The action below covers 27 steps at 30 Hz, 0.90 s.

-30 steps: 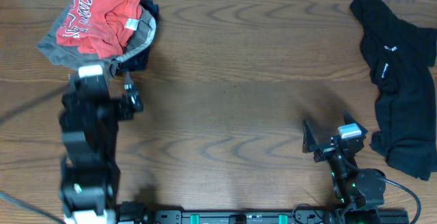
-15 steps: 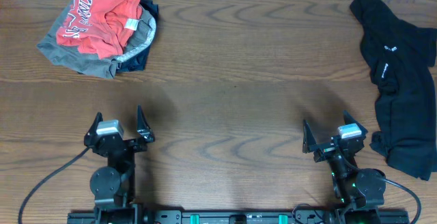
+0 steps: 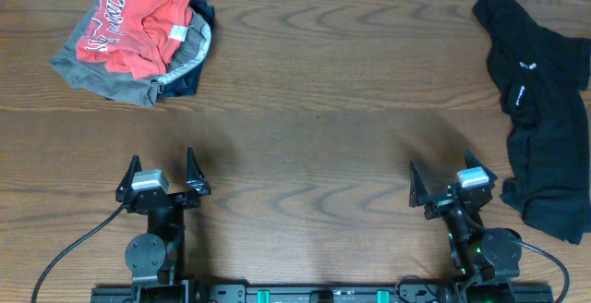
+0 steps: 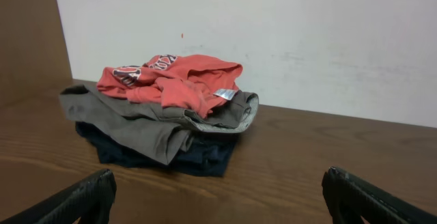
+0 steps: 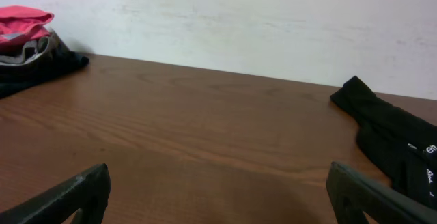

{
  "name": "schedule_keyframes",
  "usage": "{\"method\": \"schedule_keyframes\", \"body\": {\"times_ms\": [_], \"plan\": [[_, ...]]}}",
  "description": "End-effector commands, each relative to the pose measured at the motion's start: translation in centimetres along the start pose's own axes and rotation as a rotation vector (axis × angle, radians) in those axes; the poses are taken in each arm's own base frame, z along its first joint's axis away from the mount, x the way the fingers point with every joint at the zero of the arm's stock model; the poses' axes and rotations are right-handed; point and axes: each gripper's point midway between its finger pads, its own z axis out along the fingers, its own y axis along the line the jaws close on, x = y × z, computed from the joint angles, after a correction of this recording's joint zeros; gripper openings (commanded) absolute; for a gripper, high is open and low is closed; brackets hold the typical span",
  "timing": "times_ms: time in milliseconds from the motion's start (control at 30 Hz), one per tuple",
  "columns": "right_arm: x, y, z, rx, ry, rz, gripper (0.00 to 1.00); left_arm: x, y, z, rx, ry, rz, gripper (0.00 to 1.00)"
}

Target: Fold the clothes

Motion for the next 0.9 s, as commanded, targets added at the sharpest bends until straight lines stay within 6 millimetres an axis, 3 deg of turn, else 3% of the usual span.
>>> {"method": "schedule_keyframes", "body": {"times_ms": [0,433,867], "plan": [[0.0,-0.4,0.0,0.015,-0.002,0.015,0.99,-0.1,0.0,0.0,0.001,-0.011,-0.014,0.98],[0.0,-0.3,0.0,0.014,-0.002,0.015,0.99,4.5,0.5,-0.4,-0.022,0.179,-0.005,0.98],[0.0,-0.3,0.0,0.014,-0.002,0.015,0.99,4.6,0.6,-0.4,-0.024,0.184,-0.004,0.98]]}}
